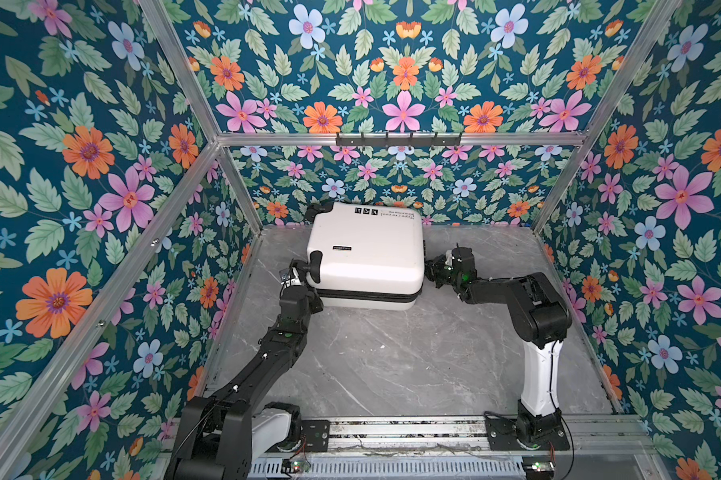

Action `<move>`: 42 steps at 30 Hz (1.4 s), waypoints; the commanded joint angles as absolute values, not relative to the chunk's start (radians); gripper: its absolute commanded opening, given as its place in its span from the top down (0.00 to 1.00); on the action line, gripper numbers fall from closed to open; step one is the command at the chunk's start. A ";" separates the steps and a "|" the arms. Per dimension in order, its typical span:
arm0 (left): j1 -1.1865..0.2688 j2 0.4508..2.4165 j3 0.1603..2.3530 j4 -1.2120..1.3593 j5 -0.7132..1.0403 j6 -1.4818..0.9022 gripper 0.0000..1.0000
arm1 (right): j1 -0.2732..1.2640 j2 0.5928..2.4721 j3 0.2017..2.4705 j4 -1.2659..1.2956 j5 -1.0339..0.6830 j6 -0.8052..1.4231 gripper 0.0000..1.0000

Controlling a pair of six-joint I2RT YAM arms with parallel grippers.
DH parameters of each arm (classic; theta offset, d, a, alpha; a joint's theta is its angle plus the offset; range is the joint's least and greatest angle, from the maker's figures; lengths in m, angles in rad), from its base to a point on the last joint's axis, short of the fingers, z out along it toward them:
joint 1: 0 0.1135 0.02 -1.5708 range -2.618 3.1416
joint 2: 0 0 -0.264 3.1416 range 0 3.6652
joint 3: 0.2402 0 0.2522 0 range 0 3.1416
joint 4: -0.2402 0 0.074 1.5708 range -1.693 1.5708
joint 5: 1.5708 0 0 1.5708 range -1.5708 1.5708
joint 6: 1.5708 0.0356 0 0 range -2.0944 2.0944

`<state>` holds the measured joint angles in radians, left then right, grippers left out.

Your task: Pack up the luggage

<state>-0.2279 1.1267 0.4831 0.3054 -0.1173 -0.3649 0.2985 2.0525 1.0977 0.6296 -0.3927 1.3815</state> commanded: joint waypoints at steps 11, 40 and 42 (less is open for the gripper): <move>-0.296 0.995 0.410 0.286 0.295 -0.267 1.00 | 0.315 1.802 0.997 0.383 -0.217 1.366 1.00; -0.339 1.108 0.429 0.445 0.353 -0.246 1.00 | 0.702 1.347 1.062 -0.282 -0.094 0.989 0.93; -0.339 1.111 0.430 0.441 0.359 -0.239 1.00 | 0.778 1.438 1.125 -0.222 -0.088 1.009 1.00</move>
<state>-0.3386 1.1084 0.4263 0.3958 0.3027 -0.2619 0.7124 1.3693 1.0714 -0.2489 -0.1150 1.0161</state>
